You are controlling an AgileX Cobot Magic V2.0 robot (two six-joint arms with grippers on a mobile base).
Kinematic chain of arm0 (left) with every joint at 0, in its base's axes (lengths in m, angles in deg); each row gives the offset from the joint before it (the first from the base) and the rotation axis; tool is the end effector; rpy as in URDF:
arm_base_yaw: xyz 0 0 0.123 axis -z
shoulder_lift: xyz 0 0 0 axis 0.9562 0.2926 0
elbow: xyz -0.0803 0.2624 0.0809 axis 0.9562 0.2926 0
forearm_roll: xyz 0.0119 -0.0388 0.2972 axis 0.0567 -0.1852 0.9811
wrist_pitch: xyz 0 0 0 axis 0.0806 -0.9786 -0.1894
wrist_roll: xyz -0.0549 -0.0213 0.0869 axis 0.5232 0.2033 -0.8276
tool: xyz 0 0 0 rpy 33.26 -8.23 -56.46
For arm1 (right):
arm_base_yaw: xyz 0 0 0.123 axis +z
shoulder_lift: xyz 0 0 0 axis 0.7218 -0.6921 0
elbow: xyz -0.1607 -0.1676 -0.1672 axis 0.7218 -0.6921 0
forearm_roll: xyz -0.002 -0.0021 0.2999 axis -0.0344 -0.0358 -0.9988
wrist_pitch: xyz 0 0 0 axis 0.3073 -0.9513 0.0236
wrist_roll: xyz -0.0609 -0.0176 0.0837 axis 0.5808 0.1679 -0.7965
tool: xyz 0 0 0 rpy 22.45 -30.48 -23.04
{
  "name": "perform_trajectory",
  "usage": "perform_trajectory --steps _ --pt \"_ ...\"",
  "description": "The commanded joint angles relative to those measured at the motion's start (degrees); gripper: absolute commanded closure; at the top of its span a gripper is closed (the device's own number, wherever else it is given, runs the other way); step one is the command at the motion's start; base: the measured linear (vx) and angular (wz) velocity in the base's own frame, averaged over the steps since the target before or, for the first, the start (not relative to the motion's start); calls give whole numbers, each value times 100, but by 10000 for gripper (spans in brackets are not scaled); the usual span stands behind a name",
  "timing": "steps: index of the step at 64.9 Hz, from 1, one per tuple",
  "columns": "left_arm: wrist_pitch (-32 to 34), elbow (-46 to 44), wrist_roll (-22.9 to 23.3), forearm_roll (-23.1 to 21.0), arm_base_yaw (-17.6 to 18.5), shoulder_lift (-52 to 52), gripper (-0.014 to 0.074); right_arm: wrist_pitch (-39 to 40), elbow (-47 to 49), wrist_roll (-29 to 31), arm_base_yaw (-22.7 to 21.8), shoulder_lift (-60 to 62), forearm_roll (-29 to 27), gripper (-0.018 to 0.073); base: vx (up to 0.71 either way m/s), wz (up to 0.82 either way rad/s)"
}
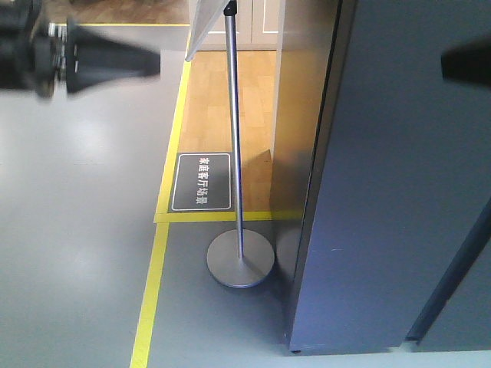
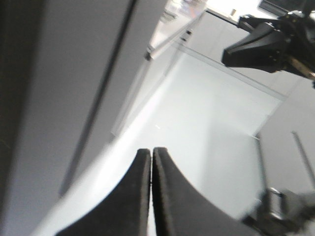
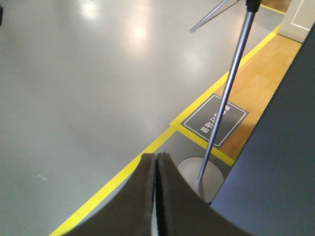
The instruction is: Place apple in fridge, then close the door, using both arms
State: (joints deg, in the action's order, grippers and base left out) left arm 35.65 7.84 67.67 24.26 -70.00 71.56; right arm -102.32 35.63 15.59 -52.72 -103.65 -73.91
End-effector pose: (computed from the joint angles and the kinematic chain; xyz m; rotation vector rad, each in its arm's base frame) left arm 0.3188 -0.1135 0.4025 0.7311 1.8262 -1.2529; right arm 0.2423 0.0394 0.4571 -0.7083 1.9189 0.3969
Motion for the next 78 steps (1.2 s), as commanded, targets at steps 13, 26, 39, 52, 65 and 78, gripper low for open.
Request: perform_trajectory --steps 13,26,39,52,65,78 --pt "-387 3825 -140 -5 45 -2325 605 1135 -3351 613 -13 2455 -298 564 0 0" --pt "-1764 6131 -133 -534 45 -3561 605 1481 -5171 633 -13 3679 -278 564 0 0" --pt "-2146 6872 -123 -1132 45 -4229 604 1944 -5400 843 -13 4084 -478 564 0 0" --pt "-2164 6849 -128 -1543 45 -4336 604 1773 -5400 826 -13 4084 -637 564 0 0" --pt "-2087 6849 -122 -1539 45 -4336 604 1749 -5400 826 -13 4084 -767 564 0 0" --pt "-1656 6849 -122 -1519 45 -4336 604 1749 -5400 826 -13 4084 -767 564 0 0"
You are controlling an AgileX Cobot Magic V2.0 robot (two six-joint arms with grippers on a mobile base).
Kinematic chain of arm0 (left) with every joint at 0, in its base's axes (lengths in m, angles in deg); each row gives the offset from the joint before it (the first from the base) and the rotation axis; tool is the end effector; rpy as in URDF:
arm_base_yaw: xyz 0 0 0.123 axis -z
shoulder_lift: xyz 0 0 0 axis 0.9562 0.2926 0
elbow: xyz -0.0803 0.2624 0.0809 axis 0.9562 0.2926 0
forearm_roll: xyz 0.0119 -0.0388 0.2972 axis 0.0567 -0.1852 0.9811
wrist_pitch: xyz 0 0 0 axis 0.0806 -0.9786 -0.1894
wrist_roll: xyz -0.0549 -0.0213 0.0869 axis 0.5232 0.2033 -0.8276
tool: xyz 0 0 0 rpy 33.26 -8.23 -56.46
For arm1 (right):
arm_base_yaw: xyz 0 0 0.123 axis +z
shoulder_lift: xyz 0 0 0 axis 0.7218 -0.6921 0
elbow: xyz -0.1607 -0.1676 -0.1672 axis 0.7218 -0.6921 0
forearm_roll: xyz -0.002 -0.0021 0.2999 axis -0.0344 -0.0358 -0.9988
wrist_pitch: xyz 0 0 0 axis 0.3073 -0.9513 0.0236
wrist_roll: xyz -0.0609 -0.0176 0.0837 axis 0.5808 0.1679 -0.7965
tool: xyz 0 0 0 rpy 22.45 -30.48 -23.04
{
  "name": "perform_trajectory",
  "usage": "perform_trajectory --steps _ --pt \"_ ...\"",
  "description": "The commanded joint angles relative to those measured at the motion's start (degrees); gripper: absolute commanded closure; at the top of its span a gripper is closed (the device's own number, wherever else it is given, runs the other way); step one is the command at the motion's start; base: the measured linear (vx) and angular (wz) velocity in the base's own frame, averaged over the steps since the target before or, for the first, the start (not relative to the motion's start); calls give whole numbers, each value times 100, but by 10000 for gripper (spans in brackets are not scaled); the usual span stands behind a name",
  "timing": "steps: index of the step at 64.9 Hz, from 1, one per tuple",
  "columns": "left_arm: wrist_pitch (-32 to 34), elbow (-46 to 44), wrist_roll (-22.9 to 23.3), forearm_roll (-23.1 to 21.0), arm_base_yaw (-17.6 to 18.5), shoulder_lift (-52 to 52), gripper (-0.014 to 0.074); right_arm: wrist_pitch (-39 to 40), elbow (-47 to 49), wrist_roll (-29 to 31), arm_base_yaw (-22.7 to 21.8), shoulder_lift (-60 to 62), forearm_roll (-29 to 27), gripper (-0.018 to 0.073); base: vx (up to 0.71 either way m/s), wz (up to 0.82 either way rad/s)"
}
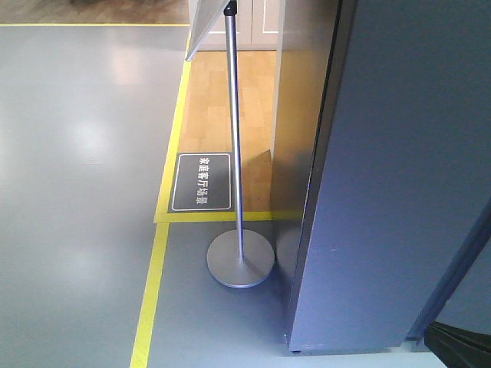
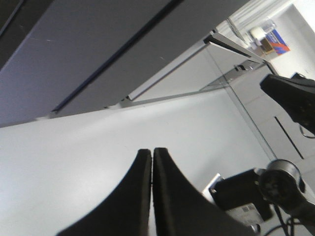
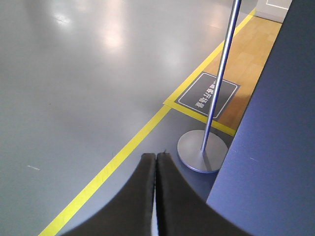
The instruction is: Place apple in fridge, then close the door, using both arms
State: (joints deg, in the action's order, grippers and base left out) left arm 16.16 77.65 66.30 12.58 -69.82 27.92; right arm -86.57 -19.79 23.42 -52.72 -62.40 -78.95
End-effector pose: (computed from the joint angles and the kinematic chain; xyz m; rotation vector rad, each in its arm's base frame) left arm 0.1247 -0.0887 0.1738 0.0834 2.0875 -1.2750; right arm 0.1226 0.0457 0.2526 -0.5666 1.9188 0.3397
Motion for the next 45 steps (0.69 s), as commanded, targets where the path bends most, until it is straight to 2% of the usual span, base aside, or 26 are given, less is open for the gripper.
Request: perform_trajectory --steps 1,7,11,15,27,35,41,45 --pt "318 -132 15 -350 27 28 604 174 142 44 -13 -40 -263 564 0 0" --pt "476 -132 58 -388 27 28 604 167 142 44 -13 -40 -263 564 0 0" --pt "550 -132 84 -626 27 28 604 167 142 44 -13 -40 -263 564 0 0" --pt "604 -132 151 -1111 27 28 604 167 142 44 -13 -40 -263 564 0 0" --pt "580 -132 151 -3123 27 28 604 167 142 44 -13 -40 -263 564 0 0" --pt "510 -39 122 -3750 27 28 604 167 142 44 -13 -40 -263 564 0 0" --pt "469 202 -476 -3988 27 28 604 167 142 44 -13 -40 -263 564 0 0" --pt "342 423 -1377 -4291 27 28 604 167 142 44 -13 -40 -263 564 0 0"
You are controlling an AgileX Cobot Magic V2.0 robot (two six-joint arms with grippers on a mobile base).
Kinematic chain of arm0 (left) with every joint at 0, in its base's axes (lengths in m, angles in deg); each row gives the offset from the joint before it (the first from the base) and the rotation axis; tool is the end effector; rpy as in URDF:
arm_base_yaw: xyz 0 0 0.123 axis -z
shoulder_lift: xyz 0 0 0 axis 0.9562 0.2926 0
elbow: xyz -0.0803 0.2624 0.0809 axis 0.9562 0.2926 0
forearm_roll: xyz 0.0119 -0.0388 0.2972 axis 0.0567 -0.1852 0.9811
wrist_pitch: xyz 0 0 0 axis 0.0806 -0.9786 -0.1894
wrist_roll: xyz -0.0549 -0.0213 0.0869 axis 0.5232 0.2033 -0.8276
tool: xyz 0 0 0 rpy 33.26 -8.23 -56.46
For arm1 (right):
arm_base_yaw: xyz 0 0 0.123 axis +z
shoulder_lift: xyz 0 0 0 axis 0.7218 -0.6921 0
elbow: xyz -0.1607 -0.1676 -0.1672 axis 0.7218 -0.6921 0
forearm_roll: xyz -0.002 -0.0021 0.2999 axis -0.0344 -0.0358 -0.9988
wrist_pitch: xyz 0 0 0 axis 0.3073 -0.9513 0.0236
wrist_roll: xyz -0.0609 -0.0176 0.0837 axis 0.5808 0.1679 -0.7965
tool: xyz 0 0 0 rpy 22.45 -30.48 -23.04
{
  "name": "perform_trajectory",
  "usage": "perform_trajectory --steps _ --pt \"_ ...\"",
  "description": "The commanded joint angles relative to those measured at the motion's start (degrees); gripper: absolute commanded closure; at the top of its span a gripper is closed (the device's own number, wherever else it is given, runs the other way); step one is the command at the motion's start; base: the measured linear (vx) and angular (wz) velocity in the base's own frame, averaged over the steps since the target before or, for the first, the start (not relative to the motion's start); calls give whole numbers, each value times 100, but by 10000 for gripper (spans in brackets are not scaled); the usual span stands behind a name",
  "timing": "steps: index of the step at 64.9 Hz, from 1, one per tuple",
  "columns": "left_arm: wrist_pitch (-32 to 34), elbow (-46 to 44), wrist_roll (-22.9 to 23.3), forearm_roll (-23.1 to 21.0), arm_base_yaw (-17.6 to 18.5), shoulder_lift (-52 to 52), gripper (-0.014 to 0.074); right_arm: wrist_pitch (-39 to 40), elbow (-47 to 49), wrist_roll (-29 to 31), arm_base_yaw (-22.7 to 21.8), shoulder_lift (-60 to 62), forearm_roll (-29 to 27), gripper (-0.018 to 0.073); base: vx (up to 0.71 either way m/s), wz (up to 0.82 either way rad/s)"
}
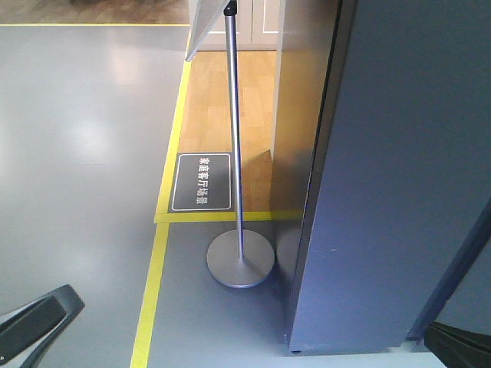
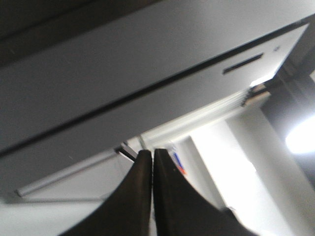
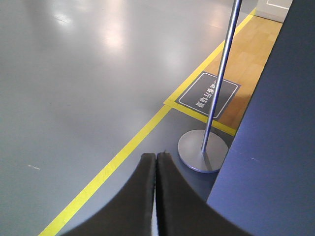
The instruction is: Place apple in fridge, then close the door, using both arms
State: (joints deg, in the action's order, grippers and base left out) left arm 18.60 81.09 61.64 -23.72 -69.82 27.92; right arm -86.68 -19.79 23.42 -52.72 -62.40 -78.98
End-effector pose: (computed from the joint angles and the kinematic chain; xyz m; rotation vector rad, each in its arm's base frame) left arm 0.1380 -0.0761 0.1991 -0.4123 1.6452 -1.6067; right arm 0.1225 0.0458 0.2526 -0.5676 1.9194 0.3416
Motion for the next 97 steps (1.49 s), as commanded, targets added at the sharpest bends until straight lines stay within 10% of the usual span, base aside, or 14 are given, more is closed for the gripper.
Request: perform_trajectory --steps 1,19,38,60,97 --pt "47 153 -1263 -820 27 28 604 178 142 44 -13 -40 -260 564 0 0" --pt "-1989 395 -6496 -3532 27 -75 604 178 142 44 -13 -40 -260 564 0 0" --pt "-4090 423 -9603 -4581 27 -1069 604 178 142 44 -13 -40 -260 564 0 0" --pt "-4840 458 -10750 -4380 16 -3442 604 178 142 44 -13 -40 -260 564 0 0" --pt "-5612 458 -10267 -4383 -452 -3816 604 178 142 44 -13 -40 -260 564 0 0"
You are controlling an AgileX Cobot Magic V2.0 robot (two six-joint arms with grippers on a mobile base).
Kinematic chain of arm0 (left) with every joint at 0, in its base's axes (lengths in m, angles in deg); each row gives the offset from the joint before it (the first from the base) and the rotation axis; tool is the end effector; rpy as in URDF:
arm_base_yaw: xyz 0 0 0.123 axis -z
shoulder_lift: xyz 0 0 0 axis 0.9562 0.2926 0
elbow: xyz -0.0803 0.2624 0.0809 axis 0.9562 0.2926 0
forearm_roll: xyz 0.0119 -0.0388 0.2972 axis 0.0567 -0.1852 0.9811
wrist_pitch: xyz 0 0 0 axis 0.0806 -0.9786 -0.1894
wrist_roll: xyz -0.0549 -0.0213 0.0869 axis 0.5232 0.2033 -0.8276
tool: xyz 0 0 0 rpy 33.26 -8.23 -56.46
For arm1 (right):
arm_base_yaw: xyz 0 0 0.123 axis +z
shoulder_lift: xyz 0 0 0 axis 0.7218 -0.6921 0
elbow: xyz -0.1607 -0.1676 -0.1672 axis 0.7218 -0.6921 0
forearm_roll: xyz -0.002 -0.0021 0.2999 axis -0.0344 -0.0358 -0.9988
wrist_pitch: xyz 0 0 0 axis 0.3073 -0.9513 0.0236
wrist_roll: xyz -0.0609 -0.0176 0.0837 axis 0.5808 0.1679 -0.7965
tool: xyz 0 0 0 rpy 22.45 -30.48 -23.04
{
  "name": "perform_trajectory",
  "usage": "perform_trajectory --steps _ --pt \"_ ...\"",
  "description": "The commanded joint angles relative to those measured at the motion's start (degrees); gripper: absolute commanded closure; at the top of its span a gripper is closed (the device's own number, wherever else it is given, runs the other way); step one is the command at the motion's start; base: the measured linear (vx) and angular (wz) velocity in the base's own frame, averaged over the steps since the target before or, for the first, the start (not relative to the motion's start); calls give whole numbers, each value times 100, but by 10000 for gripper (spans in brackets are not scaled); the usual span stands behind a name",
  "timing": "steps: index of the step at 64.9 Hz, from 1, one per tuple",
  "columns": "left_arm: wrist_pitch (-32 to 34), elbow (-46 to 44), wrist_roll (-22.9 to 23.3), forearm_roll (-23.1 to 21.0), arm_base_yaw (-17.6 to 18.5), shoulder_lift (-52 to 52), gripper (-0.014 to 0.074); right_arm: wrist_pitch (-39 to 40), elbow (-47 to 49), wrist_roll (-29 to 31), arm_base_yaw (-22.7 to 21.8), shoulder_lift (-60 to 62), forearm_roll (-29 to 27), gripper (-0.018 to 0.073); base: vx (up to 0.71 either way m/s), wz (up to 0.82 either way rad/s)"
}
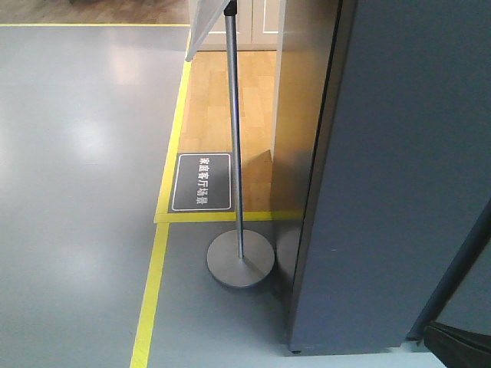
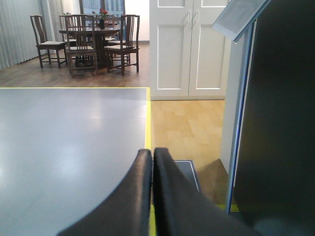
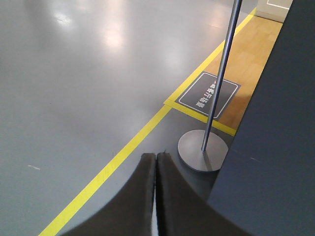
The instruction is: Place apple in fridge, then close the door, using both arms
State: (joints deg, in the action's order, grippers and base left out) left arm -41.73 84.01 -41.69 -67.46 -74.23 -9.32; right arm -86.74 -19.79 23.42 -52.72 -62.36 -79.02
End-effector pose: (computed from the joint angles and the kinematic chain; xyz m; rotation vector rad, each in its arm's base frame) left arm 0.1182 0.0049 0.1930 -0.0825 1.6132 -0.0121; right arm 0.1223 0.0459 0.2526 -0.5681 1.9190 0.3427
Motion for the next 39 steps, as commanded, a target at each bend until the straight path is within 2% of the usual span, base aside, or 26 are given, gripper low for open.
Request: perform_trajectory --steps 1,39 --pt "421 166 66 -9 -11 -93 604 185 142 44 -13 -45 -256 564 0 0" --pt "387 160 61 -9 -11 -87 604 185 142 44 -13 -45 -256 564 0 0"
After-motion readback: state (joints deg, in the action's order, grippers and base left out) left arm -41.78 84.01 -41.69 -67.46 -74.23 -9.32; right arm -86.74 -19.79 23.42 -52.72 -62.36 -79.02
